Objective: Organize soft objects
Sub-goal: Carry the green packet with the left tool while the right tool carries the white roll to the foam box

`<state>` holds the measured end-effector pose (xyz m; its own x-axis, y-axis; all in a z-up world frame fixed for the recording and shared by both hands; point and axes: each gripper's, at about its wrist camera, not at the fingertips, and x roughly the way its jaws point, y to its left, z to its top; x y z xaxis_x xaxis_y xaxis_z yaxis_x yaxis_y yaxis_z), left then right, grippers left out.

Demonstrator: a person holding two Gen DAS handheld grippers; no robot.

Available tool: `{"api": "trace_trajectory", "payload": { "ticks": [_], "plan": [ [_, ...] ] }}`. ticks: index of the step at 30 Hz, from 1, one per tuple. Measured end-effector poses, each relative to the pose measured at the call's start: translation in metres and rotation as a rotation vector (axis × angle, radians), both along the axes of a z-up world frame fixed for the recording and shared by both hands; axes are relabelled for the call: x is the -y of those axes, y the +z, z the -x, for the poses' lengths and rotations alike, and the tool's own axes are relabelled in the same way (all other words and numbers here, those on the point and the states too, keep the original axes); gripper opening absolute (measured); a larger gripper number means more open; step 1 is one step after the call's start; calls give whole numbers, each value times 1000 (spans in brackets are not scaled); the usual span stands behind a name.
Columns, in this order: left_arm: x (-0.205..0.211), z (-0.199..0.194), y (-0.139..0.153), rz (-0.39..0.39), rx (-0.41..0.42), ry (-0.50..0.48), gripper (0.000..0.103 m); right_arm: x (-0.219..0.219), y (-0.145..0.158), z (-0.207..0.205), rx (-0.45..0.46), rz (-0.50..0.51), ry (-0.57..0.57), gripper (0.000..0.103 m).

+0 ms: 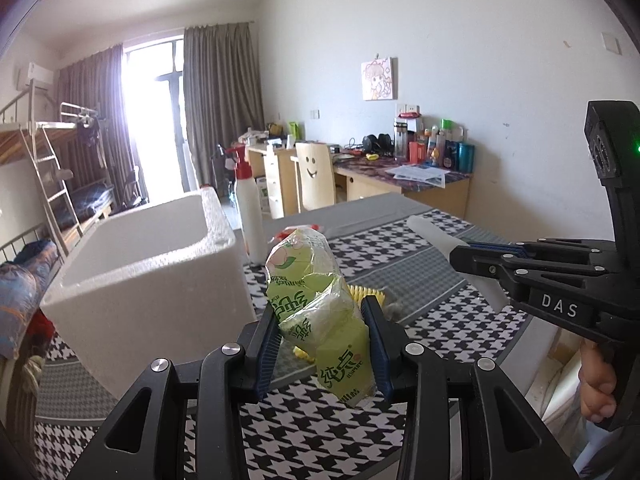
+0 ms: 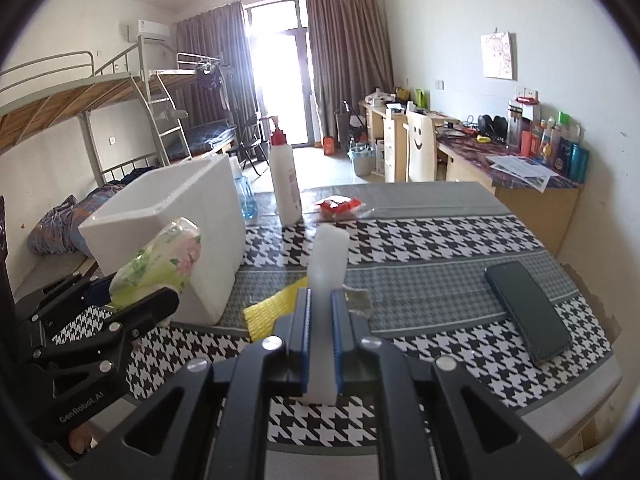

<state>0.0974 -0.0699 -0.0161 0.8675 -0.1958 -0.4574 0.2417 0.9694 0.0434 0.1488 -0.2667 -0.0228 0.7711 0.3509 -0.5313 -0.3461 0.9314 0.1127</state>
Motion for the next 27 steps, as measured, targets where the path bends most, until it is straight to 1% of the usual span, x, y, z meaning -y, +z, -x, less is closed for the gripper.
{"api": "trace_trajectory", "payload": {
  "ticks": [10, 17, 27],
  "plan": [
    [0, -5, 15, -2, 45, 7, 41, -1, 13, -3, 46, -19, 15, 12],
    [-4, -9, 19, 8, 55, 5, 42, -3, 19, -7, 66, -29, 27, 12],
    [-11, -16, 36, 15, 107, 30, 41, -6, 30, -11, 92, -36, 31, 12]
  ]
}}
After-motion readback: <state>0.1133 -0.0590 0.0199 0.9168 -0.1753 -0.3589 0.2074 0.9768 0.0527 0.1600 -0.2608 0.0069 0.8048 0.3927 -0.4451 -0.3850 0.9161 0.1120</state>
